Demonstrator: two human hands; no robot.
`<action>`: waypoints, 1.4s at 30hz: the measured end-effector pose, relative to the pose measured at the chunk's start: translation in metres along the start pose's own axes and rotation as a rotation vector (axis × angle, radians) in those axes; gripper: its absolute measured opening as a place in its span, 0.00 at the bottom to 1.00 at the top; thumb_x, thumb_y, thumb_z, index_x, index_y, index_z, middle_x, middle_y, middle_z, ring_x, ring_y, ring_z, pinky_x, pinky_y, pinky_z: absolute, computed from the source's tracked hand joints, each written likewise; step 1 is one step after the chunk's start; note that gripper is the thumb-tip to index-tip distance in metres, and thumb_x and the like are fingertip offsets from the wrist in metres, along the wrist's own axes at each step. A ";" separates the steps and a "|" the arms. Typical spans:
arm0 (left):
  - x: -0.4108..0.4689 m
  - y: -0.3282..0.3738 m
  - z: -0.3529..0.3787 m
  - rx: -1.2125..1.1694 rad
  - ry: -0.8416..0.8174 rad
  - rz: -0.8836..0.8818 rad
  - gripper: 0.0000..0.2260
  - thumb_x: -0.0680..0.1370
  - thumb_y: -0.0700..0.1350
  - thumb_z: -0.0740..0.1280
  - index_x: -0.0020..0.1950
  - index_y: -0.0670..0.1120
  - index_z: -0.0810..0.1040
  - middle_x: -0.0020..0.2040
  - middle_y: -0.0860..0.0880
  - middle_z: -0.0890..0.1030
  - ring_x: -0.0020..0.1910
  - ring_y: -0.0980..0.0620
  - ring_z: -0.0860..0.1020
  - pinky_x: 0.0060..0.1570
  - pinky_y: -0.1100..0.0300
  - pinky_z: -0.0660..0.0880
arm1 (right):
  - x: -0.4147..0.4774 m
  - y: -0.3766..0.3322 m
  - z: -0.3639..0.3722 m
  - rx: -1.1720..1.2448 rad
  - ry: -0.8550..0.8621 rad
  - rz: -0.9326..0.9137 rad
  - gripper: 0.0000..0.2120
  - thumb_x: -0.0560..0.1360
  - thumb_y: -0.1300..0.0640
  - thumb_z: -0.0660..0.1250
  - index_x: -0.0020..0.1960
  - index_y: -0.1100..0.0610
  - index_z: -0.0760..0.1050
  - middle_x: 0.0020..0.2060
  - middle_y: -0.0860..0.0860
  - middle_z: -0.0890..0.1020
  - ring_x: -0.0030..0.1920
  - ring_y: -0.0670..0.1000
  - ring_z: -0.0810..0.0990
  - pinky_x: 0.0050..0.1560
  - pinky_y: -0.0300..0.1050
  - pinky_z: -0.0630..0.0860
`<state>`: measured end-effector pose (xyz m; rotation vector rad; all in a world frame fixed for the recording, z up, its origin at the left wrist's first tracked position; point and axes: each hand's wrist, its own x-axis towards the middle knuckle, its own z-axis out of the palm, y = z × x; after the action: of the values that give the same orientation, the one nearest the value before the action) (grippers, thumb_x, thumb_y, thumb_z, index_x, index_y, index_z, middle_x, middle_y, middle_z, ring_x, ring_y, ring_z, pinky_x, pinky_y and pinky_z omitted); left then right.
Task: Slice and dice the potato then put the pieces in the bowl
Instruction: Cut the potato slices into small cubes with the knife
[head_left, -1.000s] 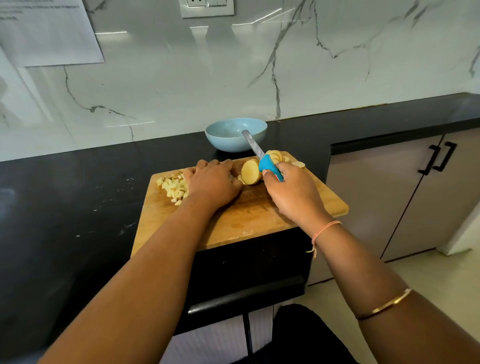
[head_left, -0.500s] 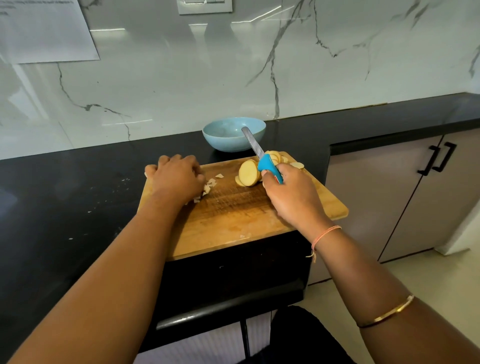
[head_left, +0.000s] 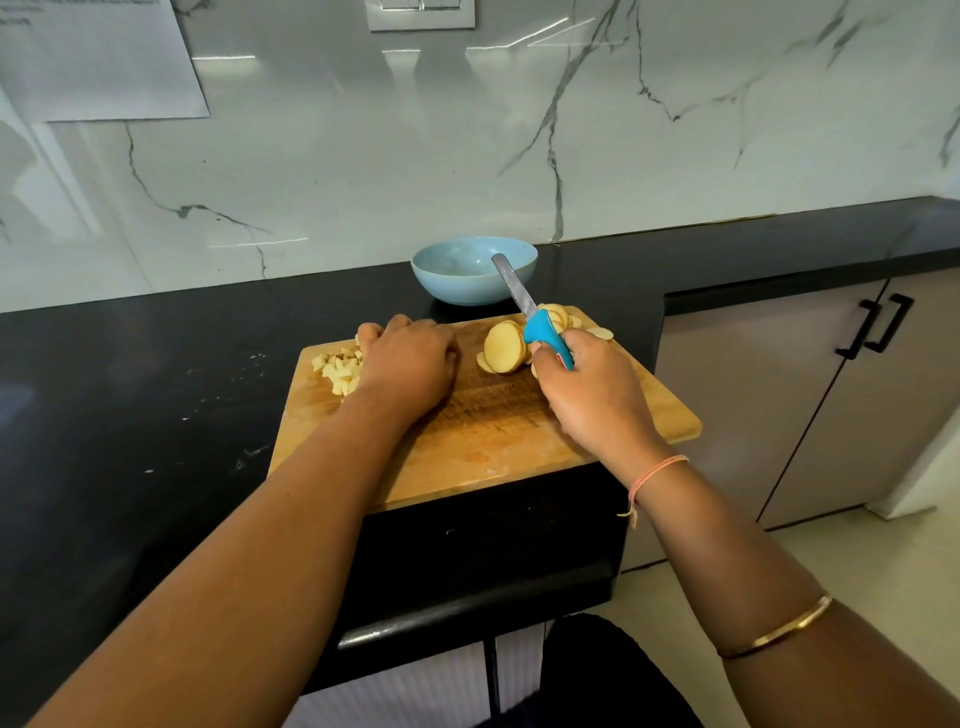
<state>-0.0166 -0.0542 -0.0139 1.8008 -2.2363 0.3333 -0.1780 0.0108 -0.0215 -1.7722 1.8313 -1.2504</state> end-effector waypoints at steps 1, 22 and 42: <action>0.000 0.000 -0.001 0.028 -0.003 -0.019 0.12 0.82 0.48 0.55 0.58 0.50 0.76 0.58 0.50 0.77 0.61 0.48 0.70 0.61 0.47 0.60 | 0.000 0.000 0.000 0.001 -0.001 0.000 0.13 0.79 0.47 0.58 0.46 0.55 0.73 0.34 0.52 0.76 0.34 0.50 0.76 0.36 0.50 0.76; -0.009 -0.009 -0.012 -0.345 0.192 -0.111 0.15 0.76 0.33 0.65 0.62 0.42 0.78 0.74 0.44 0.63 0.72 0.44 0.62 0.68 0.53 0.64 | -0.001 0.002 -0.001 0.035 0.003 0.017 0.14 0.79 0.46 0.58 0.45 0.56 0.73 0.37 0.55 0.78 0.35 0.53 0.78 0.37 0.51 0.77; -0.006 -0.007 -0.009 -0.502 0.144 -0.208 0.24 0.73 0.35 0.72 0.66 0.52 0.74 0.79 0.48 0.47 0.78 0.44 0.47 0.73 0.47 0.55 | 0.000 0.004 0.001 0.035 0.016 0.002 0.13 0.80 0.46 0.58 0.46 0.55 0.73 0.34 0.51 0.76 0.33 0.49 0.75 0.35 0.47 0.75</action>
<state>-0.0077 -0.0469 -0.0073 1.6493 -1.8054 -0.1280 -0.1798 0.0094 -0.0246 -1.7470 1.8082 -1.2912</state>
